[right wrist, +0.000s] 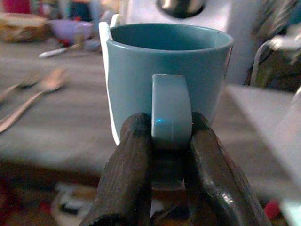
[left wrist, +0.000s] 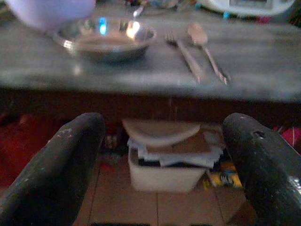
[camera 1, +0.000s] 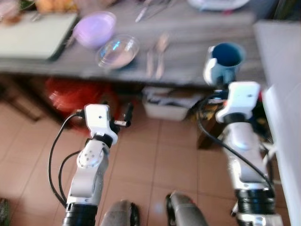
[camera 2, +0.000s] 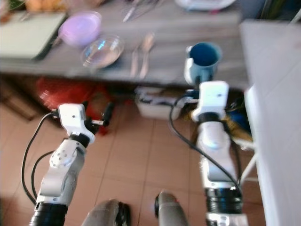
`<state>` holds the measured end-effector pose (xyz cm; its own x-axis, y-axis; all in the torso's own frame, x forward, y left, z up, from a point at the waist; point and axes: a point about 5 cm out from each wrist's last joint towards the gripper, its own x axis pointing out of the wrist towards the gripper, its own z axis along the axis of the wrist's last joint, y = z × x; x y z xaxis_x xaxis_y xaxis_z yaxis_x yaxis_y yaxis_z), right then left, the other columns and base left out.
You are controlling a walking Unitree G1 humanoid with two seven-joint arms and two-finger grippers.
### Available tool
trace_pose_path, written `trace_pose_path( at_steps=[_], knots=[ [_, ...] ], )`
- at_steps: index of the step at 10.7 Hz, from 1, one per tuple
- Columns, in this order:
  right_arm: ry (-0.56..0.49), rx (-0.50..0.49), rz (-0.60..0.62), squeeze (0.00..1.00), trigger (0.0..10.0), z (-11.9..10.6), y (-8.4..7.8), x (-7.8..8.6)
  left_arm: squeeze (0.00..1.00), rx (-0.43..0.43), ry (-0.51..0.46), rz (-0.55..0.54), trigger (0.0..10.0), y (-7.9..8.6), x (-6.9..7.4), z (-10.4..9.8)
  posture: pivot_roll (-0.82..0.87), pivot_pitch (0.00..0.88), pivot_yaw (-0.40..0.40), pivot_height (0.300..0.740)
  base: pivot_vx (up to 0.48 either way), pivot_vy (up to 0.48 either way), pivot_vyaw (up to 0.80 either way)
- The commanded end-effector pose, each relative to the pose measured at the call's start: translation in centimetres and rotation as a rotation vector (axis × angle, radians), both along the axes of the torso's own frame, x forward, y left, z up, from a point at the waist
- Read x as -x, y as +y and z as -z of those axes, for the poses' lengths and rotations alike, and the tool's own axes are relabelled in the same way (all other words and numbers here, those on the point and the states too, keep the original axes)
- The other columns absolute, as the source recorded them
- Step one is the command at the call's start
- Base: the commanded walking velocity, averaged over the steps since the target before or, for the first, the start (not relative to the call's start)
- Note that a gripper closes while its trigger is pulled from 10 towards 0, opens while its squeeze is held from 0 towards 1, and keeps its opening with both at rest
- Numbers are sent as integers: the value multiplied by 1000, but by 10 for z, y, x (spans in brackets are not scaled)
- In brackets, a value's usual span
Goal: Setting the table
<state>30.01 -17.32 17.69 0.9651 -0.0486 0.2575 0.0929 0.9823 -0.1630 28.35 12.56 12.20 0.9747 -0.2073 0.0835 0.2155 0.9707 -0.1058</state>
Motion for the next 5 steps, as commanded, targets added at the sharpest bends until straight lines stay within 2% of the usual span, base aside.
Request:
trace_pose_path(
  at_steps=[1, 4, 5],
  knots=[
    [-70, 16, -32, 0, 10000, -13, 11, 2, 0, -9, -6, -40, 10000, 10, 1, -1, -47, 152, 68, 740, 371, 304, 0],
    [-108, 35, -40, 0, 10000, -22, 13, 0, 0, -15, -21, -50, 10000, 11, -2, -3, -48, 140, 68, 740, 322, 323, 606],
    [-116, 37, -50, 0, 10000, -23, 15, 0, 0, -23, -29, -61, 10000, 13, -1, -4, -48, 140, 68, 740, 0, 0, 800]
  ],
)
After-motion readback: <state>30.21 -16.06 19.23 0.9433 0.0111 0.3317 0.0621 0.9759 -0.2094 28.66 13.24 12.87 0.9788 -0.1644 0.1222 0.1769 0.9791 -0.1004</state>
